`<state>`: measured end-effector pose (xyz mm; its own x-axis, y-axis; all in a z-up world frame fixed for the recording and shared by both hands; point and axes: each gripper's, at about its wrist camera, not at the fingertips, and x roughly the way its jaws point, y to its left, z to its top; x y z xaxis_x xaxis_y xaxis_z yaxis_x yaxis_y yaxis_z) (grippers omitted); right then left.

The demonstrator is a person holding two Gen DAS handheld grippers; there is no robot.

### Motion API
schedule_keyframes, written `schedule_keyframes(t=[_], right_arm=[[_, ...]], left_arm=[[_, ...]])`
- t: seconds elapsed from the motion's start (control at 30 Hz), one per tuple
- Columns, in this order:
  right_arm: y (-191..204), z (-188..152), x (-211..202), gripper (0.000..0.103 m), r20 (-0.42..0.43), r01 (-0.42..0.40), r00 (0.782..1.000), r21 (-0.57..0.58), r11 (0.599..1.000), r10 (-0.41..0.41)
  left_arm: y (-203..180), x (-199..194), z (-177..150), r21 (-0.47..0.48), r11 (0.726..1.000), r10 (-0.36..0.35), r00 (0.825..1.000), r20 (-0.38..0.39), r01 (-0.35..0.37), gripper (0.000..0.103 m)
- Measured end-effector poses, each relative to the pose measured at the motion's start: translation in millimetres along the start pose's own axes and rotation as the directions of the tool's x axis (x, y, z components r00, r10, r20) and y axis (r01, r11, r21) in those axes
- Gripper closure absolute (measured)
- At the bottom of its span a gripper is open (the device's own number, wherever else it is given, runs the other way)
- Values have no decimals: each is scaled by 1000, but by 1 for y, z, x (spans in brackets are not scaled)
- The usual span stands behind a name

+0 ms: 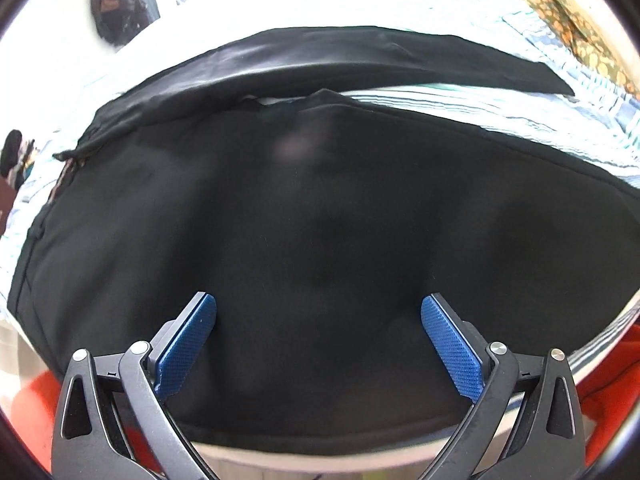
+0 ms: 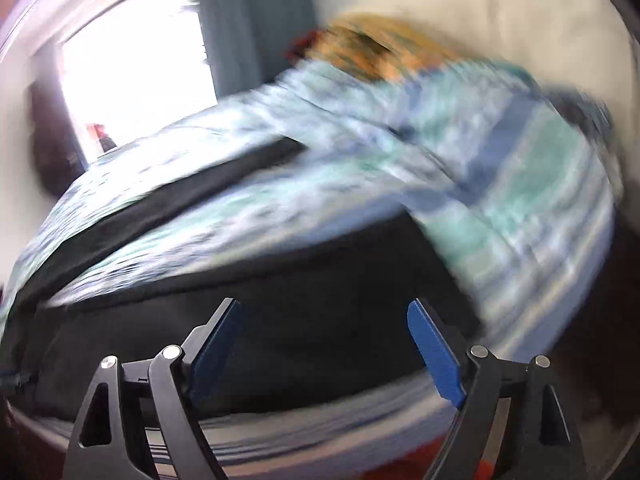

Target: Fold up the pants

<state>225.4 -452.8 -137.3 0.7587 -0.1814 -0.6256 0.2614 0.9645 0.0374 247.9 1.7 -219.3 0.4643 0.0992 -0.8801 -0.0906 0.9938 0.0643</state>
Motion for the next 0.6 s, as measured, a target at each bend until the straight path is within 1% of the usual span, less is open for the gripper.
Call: schedule_keyframes(t=[0.03, 0.07, 0.1, 0.13, 0.2, 0.23, 0.27, 0.33, 0.37, 0.4, 0.43, 0.47, 0.6], right_arm=[[23, 0, 3, 9, 5, -40, 999, -84, 996, 41], [44, -4, 5, 9, -10, -80, 997, -159, 984, 79], [60, -5, 13, 9, -33, -108, 994, -209, 972, 104], [73, -10, 18, 9, -59, -137, 990, -245, 960, 127], [95, -18, 30, 9, -105, -191, 980, -281, 941, 168], [102, -20, 37, 9, -129, -214, 975, -299, 930, 182], [106, -27, 40, 9, -143, -217, 973, -321, 922, 180], [111, -36, 53, 9, -188, -215, 970, -371, 904, 154], [110, -39, 62, 9, -219, -217, 965, -376, 901, 142], [113, -55, 59, 9, -237, -225, 961, -366, 903, 144], [112, -59, 53, 8, -246, -240, 956, -340, 909, 160], [108, -58, 57, 8, -253, -255, 951, -313, 915, 179], [106, -69, 40, 6, -266, -277, 943, -285, 917, 202]], left_arm=[[-1, 0, -2, 5, 1000, 5, 1000, -1, -5, 1], [-3, 0, -3, 13, 1000, 12, 1000, 1, -12, 1], [-4, -1, -4, 17, 1000, 16, 1000, 0, -16, 1], [-4, -2, -5, 16, 1000, 19, 1000, -1, -19, 1], [-2, -5, -7, 1, 1000, 21, 1000, -9, -21, 1], [3, -7, -7, -6, 1000, 23, 1000, -11, -23, 1], [3, -10, -8, -11, 1000, 24, 1000, -10, -24, 1], [3, -17, -8, -10, 1000, 29, 1000, 1, -29, 1], [5, -17, -6, -9, 999, 34, 999, 6, -34, 1], [5, -18, -4, -9, 999, 39, 999, 8, -39, 1], [5, -18, -3, -14, 999, 42, 999, 8, -41, 1], [6, -18, -1, -23, 999, 41, 999, 7, -40, 1], [2, -14, 0, -23, 999, 38, 999, -2, -38, 1]])
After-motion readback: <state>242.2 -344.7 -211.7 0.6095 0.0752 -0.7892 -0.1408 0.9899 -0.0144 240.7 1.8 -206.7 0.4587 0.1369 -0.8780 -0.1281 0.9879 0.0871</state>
